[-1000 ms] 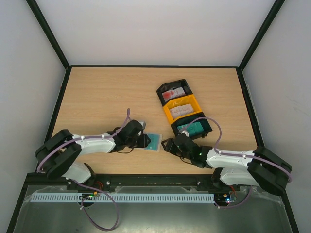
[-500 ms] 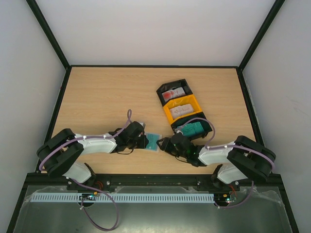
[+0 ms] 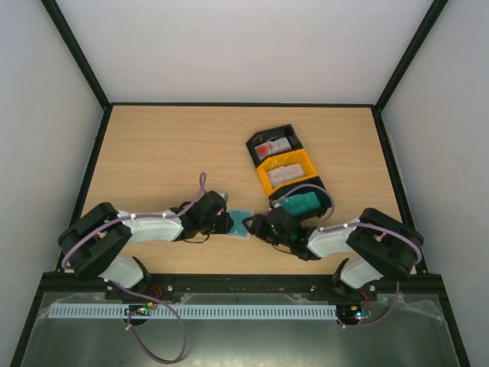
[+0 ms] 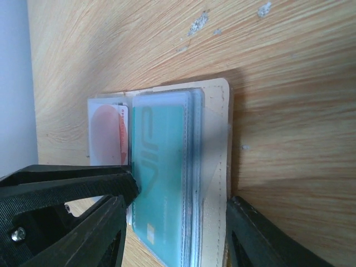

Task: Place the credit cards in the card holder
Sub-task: Close the card holder at the center of the board.

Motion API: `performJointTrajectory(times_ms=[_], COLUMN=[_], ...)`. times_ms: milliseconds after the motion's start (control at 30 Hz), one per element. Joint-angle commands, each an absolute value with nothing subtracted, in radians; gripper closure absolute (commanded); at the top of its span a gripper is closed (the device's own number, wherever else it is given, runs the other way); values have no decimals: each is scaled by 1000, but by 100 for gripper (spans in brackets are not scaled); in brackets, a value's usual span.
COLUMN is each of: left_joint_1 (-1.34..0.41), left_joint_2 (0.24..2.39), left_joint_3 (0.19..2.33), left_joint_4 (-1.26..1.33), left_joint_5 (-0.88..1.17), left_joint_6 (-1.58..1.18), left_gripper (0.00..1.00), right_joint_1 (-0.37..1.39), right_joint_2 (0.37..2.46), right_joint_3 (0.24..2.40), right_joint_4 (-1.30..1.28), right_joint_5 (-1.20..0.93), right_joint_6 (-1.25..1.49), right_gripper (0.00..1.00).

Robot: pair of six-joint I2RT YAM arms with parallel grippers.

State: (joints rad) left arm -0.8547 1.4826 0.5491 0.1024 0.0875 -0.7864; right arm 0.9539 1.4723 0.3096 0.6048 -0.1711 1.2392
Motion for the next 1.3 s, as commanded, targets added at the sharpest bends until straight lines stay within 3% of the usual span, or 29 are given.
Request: performJointTrajectory(times_ms=[0, 433, 700, 1000, 1267], left_joint_1=[-860, -866, -867, -868, -868], left_joint_2=[1510, 1540, 1540, 1511, 1468], left_joint_3=[528, 523, 522, 523, 536], left_joint_4=[46, 69, 74, 72, 74], left_joint_5=[86, 100, 103, 103, 109], left_joint_6=[-793, -802, -806, -807, -805], left_gripper=[78, 78, 78, 77, 69], right_joint_1=[939, 931, 932, 932, 931], right_joint_2=[1519, 1630, 1711, 1706, 1697], right_joint_3=[303, 231, 227, 262, 282], right_joint_4=[620, 1179, 1286, 1014, 908], right_joint_5=[-199, -436, -443, -335, -295], right_joint_6=[1248, 1445, 1497, 1367, 1305], right_gripper=[51, 51, 51, 66, 95])
